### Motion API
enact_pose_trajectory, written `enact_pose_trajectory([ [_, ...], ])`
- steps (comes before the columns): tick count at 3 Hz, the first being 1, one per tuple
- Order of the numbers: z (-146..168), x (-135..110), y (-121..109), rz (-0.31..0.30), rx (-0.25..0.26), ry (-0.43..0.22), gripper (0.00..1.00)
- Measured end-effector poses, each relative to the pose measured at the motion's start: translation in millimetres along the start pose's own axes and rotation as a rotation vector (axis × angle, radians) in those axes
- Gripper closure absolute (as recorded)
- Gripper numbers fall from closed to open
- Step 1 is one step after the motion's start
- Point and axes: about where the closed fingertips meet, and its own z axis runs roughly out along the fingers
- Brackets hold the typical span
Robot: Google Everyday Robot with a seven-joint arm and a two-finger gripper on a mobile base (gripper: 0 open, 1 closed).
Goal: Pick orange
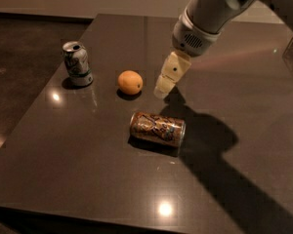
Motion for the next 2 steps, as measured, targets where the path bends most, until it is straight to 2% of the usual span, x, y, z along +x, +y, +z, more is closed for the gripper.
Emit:
enact_pose_trajectory([
  [1, 36, -37, -7, 0.025, -0.003, -0.04, 0.0],
  [2, 69, -65, -9, 0.022, -0.013, -0.053, 0.0],
])
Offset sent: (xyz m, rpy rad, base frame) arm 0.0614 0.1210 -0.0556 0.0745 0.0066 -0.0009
